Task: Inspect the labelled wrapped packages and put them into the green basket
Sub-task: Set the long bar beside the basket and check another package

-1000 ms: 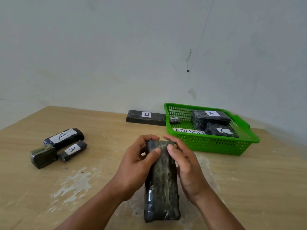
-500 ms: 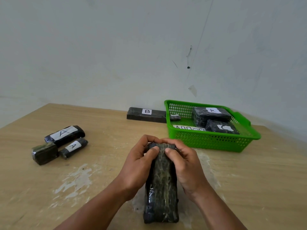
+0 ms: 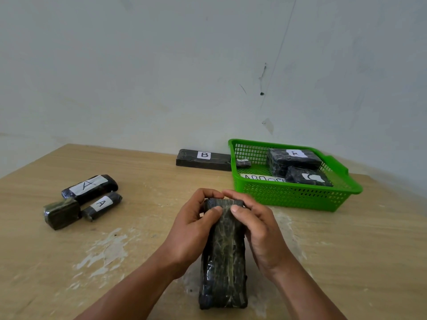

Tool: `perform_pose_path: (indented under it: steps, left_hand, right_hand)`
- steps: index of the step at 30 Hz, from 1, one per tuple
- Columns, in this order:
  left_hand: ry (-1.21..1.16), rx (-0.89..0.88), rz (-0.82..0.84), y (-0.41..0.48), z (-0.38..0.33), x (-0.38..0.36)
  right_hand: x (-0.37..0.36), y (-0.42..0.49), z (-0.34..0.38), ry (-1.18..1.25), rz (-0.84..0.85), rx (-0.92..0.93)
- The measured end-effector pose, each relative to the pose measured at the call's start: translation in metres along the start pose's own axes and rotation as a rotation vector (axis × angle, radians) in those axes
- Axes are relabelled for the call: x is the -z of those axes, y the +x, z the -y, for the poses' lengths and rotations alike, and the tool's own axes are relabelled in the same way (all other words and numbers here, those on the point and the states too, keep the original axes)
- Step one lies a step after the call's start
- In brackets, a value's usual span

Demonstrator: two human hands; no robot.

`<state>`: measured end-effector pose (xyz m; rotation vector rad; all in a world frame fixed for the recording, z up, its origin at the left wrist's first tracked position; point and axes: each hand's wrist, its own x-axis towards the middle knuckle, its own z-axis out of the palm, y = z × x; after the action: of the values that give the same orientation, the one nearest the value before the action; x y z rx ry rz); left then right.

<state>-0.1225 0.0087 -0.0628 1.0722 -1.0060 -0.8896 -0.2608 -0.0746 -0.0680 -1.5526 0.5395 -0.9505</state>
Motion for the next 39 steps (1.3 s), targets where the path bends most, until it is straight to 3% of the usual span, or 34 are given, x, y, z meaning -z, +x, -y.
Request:
perform_pose_path:
  steps: [6,13,20,27,33,39]
  left_hand:
    - [-0.072,0.055,0.045,-0.002,-0.006,0.001]
    - [0.215,0.15,-0.046,0.004,-0.013,0.011]
    - [0.373,-0.002,-0.119,0.002,-0.016,0.012]
    - [0.439,-0.064,-0.2,0.004,-0.012,0.014]
    - [0.089,0.082,-0.048,0.006,-0.016,0.015]
    - [0.104,0.078,-0.002,0.006,-0.011,0.018]
  right_hand:
    - [0.001,0.002,0.001,-0.006,-0.114,0.065]
    - [0.025,0.013,0.002,0.155,-0.372,0.1]
    - [0.027,0.009,0.008,0.02,-0.284,0.07]
    - [0.026,0.009,0.011,0.161,-0.288,0.004]
    - [0.028,0.01,0.013,0.273,-0.315,0.033]
    - [0.032,0.009,0.012,0.253,-0.304,0.082]
